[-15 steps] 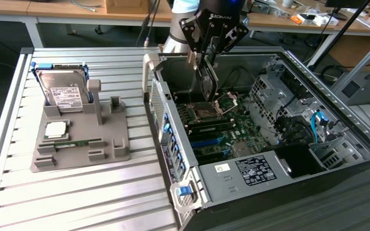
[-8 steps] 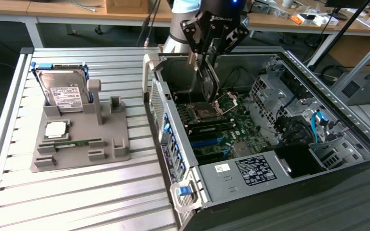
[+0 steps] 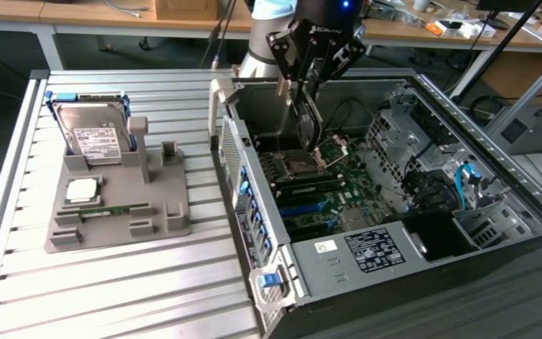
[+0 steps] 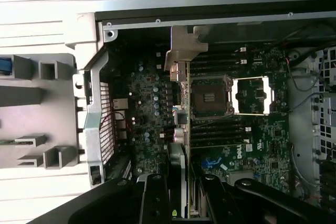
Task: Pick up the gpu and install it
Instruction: 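Pick up the gpu and move the gpu toward the slot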
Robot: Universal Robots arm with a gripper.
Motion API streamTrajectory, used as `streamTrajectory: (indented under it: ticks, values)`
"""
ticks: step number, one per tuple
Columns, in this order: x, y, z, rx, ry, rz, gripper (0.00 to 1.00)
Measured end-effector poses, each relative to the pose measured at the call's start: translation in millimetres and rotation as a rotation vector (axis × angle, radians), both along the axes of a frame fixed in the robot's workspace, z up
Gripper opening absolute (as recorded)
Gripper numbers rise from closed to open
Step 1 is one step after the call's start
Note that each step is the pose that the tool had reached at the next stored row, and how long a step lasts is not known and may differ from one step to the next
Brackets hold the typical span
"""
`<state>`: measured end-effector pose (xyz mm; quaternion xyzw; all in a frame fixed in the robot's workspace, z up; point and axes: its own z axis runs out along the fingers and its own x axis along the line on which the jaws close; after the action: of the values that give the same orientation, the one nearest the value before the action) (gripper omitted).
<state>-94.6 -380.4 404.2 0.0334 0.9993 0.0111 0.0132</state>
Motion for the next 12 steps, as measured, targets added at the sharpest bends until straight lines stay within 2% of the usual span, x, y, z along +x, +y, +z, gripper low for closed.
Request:
streamTrajectory:
  ticks: [12]
  values:
    - [5.3,-0.3,-4.9,-0.0004,0.0,0.0,0.27]
